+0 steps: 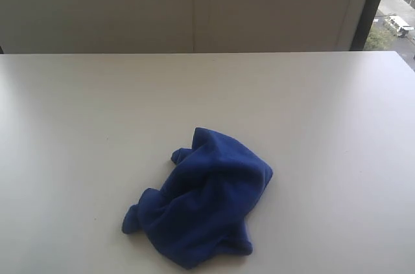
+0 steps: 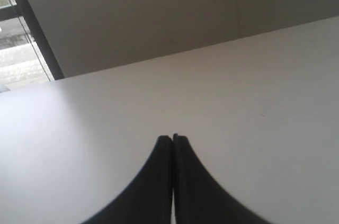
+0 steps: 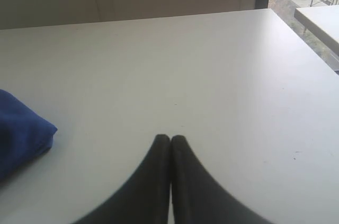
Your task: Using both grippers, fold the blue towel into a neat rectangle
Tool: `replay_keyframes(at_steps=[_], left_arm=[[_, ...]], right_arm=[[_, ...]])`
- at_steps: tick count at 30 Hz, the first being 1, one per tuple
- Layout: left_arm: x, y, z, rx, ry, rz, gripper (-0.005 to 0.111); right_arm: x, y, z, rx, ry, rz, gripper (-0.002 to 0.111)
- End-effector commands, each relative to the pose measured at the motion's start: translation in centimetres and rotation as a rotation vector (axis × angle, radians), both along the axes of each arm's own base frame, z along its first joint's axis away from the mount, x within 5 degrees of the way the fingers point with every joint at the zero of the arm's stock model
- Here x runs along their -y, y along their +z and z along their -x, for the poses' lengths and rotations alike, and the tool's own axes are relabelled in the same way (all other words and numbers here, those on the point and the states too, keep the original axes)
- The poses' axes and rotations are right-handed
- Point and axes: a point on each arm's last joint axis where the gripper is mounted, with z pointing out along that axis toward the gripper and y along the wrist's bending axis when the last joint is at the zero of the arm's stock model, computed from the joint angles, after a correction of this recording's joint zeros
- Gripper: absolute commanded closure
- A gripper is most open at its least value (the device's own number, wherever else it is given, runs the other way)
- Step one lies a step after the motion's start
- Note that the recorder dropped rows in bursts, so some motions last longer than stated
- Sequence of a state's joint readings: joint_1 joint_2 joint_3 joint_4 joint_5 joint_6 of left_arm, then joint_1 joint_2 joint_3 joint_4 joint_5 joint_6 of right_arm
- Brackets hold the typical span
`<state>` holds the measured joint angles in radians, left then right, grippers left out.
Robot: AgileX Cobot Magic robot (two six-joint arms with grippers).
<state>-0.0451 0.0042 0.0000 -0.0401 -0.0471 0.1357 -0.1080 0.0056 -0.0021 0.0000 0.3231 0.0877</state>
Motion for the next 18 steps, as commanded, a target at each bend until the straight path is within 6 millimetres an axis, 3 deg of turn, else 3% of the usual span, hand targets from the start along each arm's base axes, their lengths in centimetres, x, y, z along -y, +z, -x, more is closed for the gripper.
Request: replay_keyframes(at_steps=[1, 7, 11, 14, 18], left_arm=[[-0.1, 1.1, 0.0, 0.125, 0.017, 0.054, 0.107], [-0.5, 3.8, 0.5, 0.404, -0.014, 0.515, 0.107], [-0.5, 4.7, 0.9, 0.492, -0.055, 0.627, 0.107], [-0.2, 5.2, 0.6, 0.434, -0.083, 0.656, 0.107], [0.5, 7.5, -0.3, 0.312, -0.114, 0.593, 0.107]], right_arm=[[0.0, 0.0, 0.0, 0.012, -0.001, 0.006, 0.108], [0.0, 0.0, 0.0, 0.012, -0.001, 0.006, 0.108], [0.0, 0.0, 0.0, 0.012, -0.001, 0.006, 0.108], [0.0, 0.0, 0.0, 0.012, -0.001, 0.006, 0.108], [0.0, 0.0, 0.0, 0.012, -0.001, 0.006, 0.108]])
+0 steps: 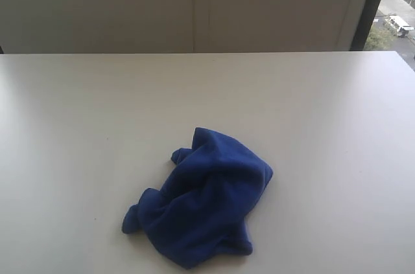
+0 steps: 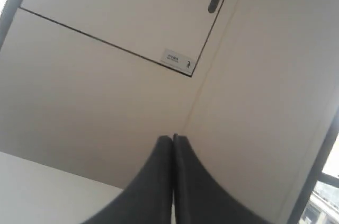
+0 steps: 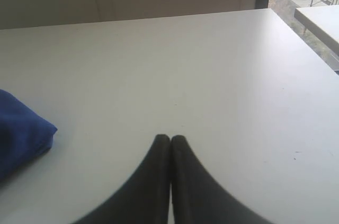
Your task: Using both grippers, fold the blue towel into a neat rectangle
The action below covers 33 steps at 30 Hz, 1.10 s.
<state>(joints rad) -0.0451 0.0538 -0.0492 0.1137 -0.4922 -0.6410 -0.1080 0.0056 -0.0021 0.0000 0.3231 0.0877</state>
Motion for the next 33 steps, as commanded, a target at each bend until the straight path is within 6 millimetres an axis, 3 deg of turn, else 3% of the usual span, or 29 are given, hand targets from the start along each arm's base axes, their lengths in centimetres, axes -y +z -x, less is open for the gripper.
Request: replay_keyframes(at_steps=[1, 6, 11, 16, 19, 23, 25, 27, 29, 30, 33], left_arm=[[0.7, 2.7, -1.0, -0.093, -0.049, -0.080, 0.107], [1.4, 6.1, -3.4, -0.196, -0.084, -0.257, 0.107], [1.6, 7.3, -7.1, -0.337, -0.067, -0.534, 0.107], [-0.3, 6.0, -11.3, -0.524, 0.128, -0.640, 0.107], [-1.6, 4.4, -13.5, -0.659, 0.256, -0.801, 0.107], [-4.1, 2.6, -14.7, -0.889, 0.485, -1.091, 0.107], [-4.6, 0.7, -14.8, -1.159, 0.460, -1.021, 0.107], [-2.8, -0.8, -15.8, -1.301, 0.193, -0.930, 0.107], [0.8, -1.7, -16.4, -1.401, -0.211, -0.948, 0.107], [4.0, -1.6, -16.6, -1.389, -0.480, -0.959, 0.107], [10.0, -0.9, -15.6, -1.257, -0.743, -1.037, 0.107]], right_arm=[[0.0, 0.0, 0.0, 0.012, -0.001, 0.006, 0.108], [0.0, 0.0, 0.0, 0.012, -0.001, 0.006, 0.108], [0.0, 0.0, 0.0, 0.012, -0.001, 0.006, 0.108], [0.0, 0.0, 0.0, 0.012, -0.001, 0.006, 0.108], [0.0, 0.0, 0.0, 0.012, -0.001, 0.006, 0.108], [0.0, 0.0, 0.0, 0.012, -0.001, 0.006, 0.108], [0.0, 0.0, 0.0, 0.012, -0.001, 0.006, 0.108], [0.0, 0.0, 0.0, 0.012, -0.001, 0.006, 0.108], [0.0, 0.0, 0.0, 0.012, -0.001, 0.006, 0.108], [0.0, 0.0, 0.0, 0.012, -0.001, 0.006, 0.108], [0.0, 0.0, 0.0, 0.012, -0.001, 0.006, 0.108]])
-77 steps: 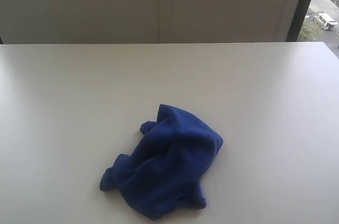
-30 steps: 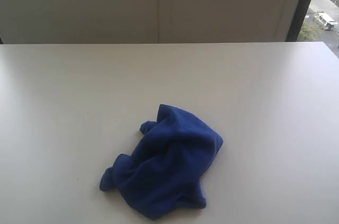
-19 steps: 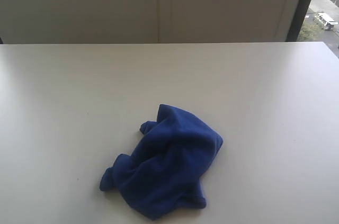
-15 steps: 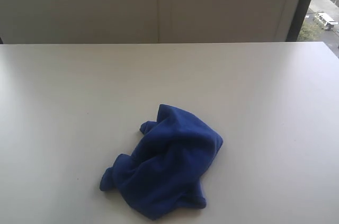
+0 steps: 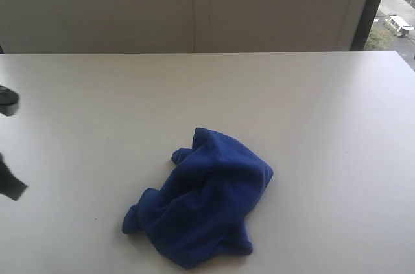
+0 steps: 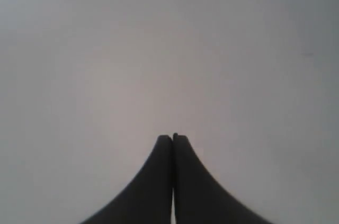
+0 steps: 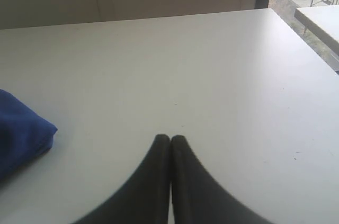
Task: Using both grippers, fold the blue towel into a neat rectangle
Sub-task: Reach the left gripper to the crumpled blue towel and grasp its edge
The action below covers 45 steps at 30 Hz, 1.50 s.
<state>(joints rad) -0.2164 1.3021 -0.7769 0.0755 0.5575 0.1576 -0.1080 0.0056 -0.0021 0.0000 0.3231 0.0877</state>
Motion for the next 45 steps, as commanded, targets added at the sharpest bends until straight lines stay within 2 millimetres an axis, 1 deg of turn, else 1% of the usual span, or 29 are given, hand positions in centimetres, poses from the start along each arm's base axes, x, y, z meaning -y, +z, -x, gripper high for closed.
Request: replay_keyframes(at_steps=[1, 2, 4, 6, 10, 14, 15, 17, 21, 24, 30, 36, 42, 45], left_arm=[[7.1, 1.1, 1.7, -0.017, -0.305, 0.128, 0.107], [9.2, 1.5, 2.4, 0.015, -0.377, 0.150, 0.107], [12.4, 1.9, 3.6, 0.060, -0.463, 0.197, 0.107], [14.9, 1.3, 4.1, 0.029, -0.533, 0.191, 0.107], [17.4, -0.2, 4.0, -0.025, -0.560, 0.181, 0.107], [19.7, -1.6, 4.6, -0.066, -0.619, 0.165, 0.106], [20.3, -1.9, 4.8, -0.069, -0.633, 0.162, 0.103], [21.2, -2.4, 5.2, -0.073, -0.663, 0.157, 0.092], [22.1, -3.6, 5.5, -0.082, -0.690, 0.143, 0.069], [22.3, -4.4, 5.3, -0.098, -0.686, 0.132, 0.063], [22.6, -5.6, 5.1, -0.111, -0.682, 0.117, 0.063], [23.0, -5.5, 4.7, -0.053, -0.706, 0.135, 0.063], [23.0, -5.4, 4.7, -0.043, -0.718, 0.134, 0.063], [23.0, -5.8, 4.7, -0.050, -0.726, 0.125, 0.063]], right_arm=[[0.0, 0.0, 0.0, 0.012, -0.001, 0.006, 0.108], [0.0, 0.0, 0.0, 0.012, -0.001, 0.006, 0.108], [0.0, 0.0, 0.0, 0.012, -0.001, 0.006, 0.108], [0.0, 0.0, 0.0, 0.012, -0.001, 0.006, 0.108], [0.0, 0.0, 0.0, 0.012, -0.001, 0.006, 0.108], [0.0, 0.0, 0.0, 0.012, -0.001, 0.006, 0.108], [0.0, 0.0, 0.0, 0.012, -0.001, 0.006, 0.108], [0.0, 0.0, 0.0, 0.012, -0.001, 0.006, 0.108], [0.0, 0.0, 0.0, 0.012, -0.001, 0.006, 0.108], [0.0, 0.0, 0.0, 0.012, -0.001, 0.006, 0.108], [0.0, 0.0, 0.0, 0.012, -0.001, 0.006, 0.108], [0.0, 0.0, 0.0, 0.012, -0.001, 0.006, 0.108], [0.0, 0.0, 0.0, 0.012, -0.001, 0.006, 0.108], [0.0, 0.0, 0.0, 0.012, -0.001, 0.006, 0.108]])
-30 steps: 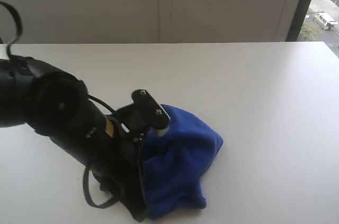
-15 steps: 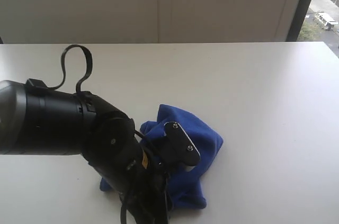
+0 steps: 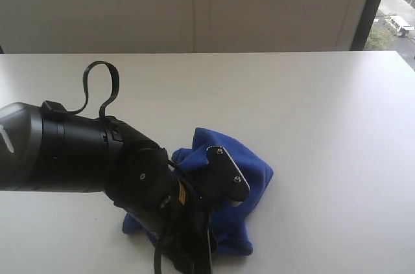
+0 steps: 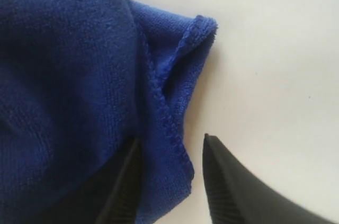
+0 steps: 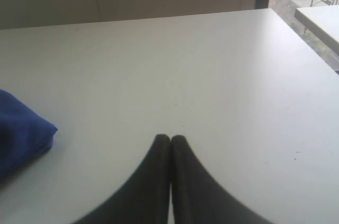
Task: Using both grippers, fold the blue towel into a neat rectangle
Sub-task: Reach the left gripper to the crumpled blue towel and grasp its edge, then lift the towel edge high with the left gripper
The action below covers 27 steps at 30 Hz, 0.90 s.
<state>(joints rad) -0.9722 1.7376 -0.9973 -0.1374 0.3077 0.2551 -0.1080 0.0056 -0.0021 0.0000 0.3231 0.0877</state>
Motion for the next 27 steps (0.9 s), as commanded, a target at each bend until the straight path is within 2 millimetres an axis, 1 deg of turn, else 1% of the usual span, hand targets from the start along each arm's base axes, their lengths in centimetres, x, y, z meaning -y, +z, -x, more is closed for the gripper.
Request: replay_keyframes(at_steps=[1, 7, 10, 14, 21, 23, 26, 27], left_arm=[[0.2, -0.3, 0.2, -0.009, -0.017, -0.011, 0.063], [0.3, -1.6, 0.1, -0.030, -0.020, -0.048, 0.063], [0.2, -1.5, 0.1, -0.020, -0.029, -0.052, 0.069], [0.1, -1.2, 0.0, 0.006, -0.050, -0.062, 0.080], [-0.2, -0.7, 0.0, 0.029, -0.070, -0.071, 0.081], [-0.2, -0.6, 0.0, 0.033, -0.071, -0.070, 0.087], [-0.2, -0.5, -0.1, 0.042, -0.079, -0.074, 0.106], [-0.3, -0.4, -0.1, 0.051, -0.087, -0.077, 0.107]], right_arm=[[0.0, 0.0, 0.0, 0.012, -0.001, 0.006, 0.108], [0.0, 0.0, 0.0, 0.012, -0.001, 0.006, 0.108], [0.0, 0.0, 0.0, 0.012, -0.001, 0.006, 0.108], [0.0, 0.0, 0.0, 0.012, -0.001, 0.006, 0.108], [0.0, 0.0, 0.0, 0.012, -0.001, 0.006, 0.108], [0.0, 0.0, 0.0, 0.012, -0.001, 0.006, 0.108], [0.0, 0.0, 0.0, 0.012, -0.001, 0.006, 0.108], [0.0, 0.0, 0.0, 0.012, -0.001, 0.006, 0.108]])
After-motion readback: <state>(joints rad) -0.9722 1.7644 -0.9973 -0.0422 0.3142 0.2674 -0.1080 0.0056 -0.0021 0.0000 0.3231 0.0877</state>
